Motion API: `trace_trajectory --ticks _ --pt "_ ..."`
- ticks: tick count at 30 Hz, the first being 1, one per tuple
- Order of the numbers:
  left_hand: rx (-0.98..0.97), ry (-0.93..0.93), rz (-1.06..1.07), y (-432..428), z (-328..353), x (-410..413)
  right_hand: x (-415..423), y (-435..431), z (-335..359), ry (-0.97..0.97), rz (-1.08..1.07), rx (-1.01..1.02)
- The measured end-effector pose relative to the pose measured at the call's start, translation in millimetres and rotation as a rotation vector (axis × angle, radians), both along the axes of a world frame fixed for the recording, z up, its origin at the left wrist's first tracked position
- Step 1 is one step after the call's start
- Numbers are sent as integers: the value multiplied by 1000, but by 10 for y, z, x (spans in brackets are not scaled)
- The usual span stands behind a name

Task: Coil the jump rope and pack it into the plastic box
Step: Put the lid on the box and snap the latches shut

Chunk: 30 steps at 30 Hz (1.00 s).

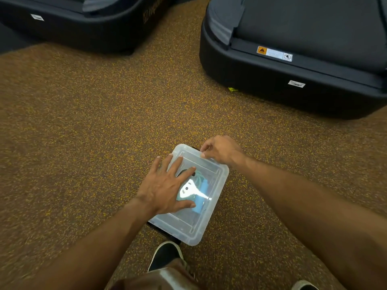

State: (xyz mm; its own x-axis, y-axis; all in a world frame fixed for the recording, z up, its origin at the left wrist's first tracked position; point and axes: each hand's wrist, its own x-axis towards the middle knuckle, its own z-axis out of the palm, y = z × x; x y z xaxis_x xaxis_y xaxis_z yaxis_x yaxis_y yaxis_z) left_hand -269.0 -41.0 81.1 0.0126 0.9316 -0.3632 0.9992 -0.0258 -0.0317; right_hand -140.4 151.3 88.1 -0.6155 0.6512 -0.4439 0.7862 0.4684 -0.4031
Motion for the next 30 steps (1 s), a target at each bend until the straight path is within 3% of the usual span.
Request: trace_trajectory --ticks 9,15,30 --pt "2 -25 -56 -5 -70 -1 18 4 -47 12 41 -5" --pt "-36 -46 -161 -44 -161 102 89 -151 -123 57 252 220" --pt "-61 55 -173 212 -45 168 137 -15 -152 153 -80 -63"
